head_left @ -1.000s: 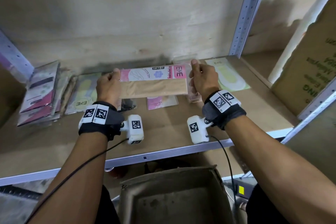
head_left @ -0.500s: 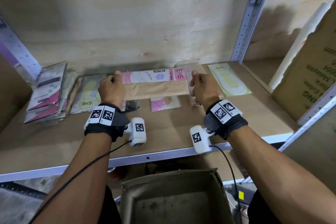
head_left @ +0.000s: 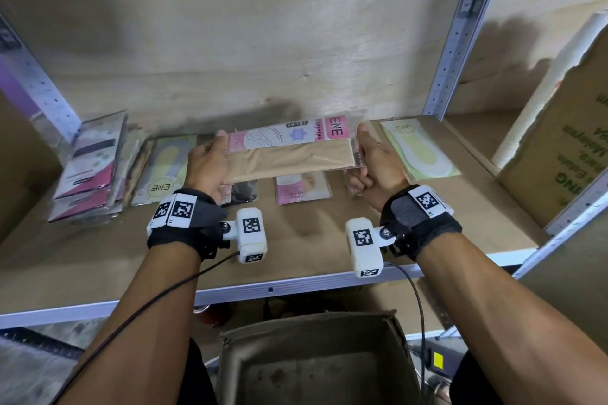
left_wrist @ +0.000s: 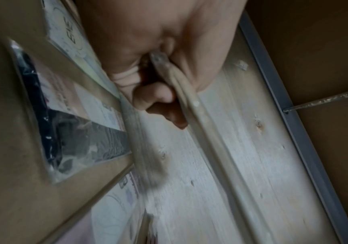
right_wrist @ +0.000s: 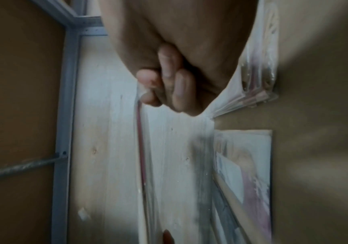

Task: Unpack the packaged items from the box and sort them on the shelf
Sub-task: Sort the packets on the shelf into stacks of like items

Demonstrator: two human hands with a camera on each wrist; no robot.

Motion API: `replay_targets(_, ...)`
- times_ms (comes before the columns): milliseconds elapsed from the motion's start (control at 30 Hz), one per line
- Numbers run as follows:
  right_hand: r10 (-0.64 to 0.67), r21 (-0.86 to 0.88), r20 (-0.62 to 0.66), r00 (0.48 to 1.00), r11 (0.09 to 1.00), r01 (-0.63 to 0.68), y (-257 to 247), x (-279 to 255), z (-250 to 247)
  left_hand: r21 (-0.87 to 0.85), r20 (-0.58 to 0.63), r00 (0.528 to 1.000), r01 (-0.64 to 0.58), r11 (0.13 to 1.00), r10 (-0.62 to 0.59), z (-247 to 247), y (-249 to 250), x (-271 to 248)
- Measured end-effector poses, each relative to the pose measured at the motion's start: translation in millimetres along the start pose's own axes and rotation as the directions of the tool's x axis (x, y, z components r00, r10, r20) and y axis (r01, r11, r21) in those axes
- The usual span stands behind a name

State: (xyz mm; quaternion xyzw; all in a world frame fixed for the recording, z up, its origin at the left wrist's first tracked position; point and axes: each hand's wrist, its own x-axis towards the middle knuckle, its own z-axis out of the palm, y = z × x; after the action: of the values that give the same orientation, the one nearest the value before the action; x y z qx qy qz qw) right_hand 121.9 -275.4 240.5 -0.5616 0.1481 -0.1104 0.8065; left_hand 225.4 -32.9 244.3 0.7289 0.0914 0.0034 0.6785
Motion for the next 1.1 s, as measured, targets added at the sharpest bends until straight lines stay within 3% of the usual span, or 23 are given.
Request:
replay_targets(100, 0.09, 0.082, 0.102, 0.991, 0.992, -0.099, 0, -2, -1, -0.037, 0.055, 0.998, 0.033, 0.999, -0.031, 0, 3, -4)
replay_targets(200, 0.021, 0.033, 0.116, 0.993, 0.999, -0.025, 1, -2, -3, -0.021, 0.043, 0.998, 0.045, 0.999, -0.044, -4, 4, -5)
replay_targets(267, -0.048, -0.097, 0.074, 0.996, 0.994, 0.055, -3, -2, -5, 0.027, 0.018, 0.999, 0.028, 0.999, -0.029, -9, 5, -4)
replay_targets(400, -0.081, -0.301, -0.053, 0.995, 0.952, 0.061, -2, -1, -9, 0.141, 0.049, 0.995, -0.098, 0.985, 0.092, -18, 6, -3)
replay_targets(533, -0.134, -0.312, -0.186, 0.973, 0.947, 0.07, 2, -3, -7, 0.136, 0.094, 0.99, -0.116, 0.984, 0.104, -20, 7, -9)
replay_targets(600, -0.131, -0.223, -0.198, 0.971, 0.971, 0.086, 1, -5, -5, 0.094, 0.083, 0.992, -0.105, 0.99, 0.097, -18, 8, -14)
replay_targets(700, -0.107, 0.022, -0.162, 0.981, 0.993, 0.112, 1, -8, -1, 0.03, 0.074, 0.997, -0.042, 0.999, 0.039, -14, 8, -21)
replay_targets(800, -0.123, 0.066, -0.128, 0.984, 0.989, 0.132, 4, -8, -1, 0.022, 0.059, 0.998, -0.011, 1.0, 0.009, -12, 8, -24)
replay_targets(933, -0.005, 0.248, -0.021, 1.0, 0.969, 0.01, 0, -7, -11, -0.066, 0.031, 0.999, 0.029, 0.997, -0.027, -15, 11, -25)
replay_targets(1000, 0.023, 0.205, 0.051, 0.998, 0.978, -0.033, -1, -7, -11, -0.121, 0.032, 0.998, 0.048, 0.992, -0.044, -15, 10, -24)
replay_targets(1100, 0.063, -0.008, 0.196, 0.979, 0.998, -0.063, -1, -11, 1, -0.194, 0.147, 0.989, 0.046, 0.98, -0.018, -9, 6, -27)
